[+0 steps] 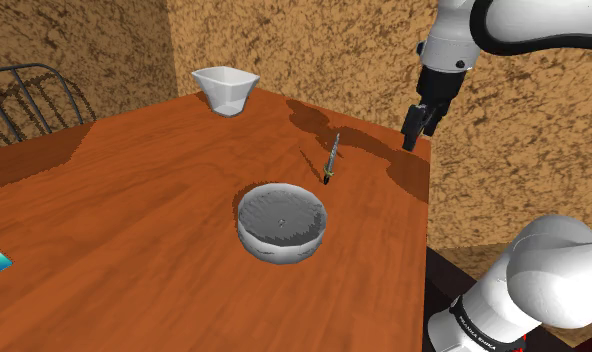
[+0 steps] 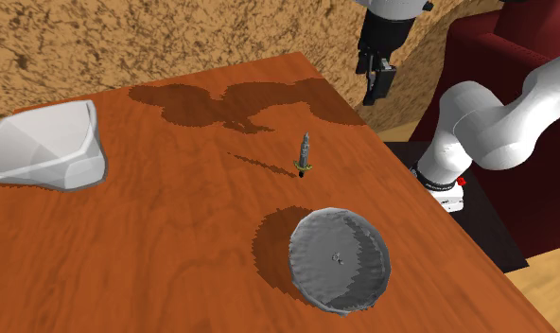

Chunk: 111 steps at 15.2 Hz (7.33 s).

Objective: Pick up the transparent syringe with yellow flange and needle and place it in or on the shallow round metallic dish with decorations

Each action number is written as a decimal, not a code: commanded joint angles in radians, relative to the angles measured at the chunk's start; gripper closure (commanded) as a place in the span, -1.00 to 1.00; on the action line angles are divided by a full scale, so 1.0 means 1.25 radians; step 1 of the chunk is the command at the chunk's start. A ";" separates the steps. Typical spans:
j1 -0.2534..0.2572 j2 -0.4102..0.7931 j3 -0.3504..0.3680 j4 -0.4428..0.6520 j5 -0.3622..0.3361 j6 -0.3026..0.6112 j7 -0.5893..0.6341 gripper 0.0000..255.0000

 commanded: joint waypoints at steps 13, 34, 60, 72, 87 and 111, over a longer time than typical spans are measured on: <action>0.274 0.124 -0.216 -0.067 0.144 0.409 -0.615 -1.00; 0.326 0.180 -0.243 -0.114 0.189 0.527 -0.704 1.00; 0.325 0.161 -0.226 0.086 0.177 0.312 -0.660 1.00; 0.377 0.178 -0.078 0.113 0.209 0.326 -0.481 1.00; 0.411 0.222 0.018 0.051 0.230 0.447 -0.380 1.00; 0.408 0.184 0.008 0.066 0.227 0.394 -0.383 -1.00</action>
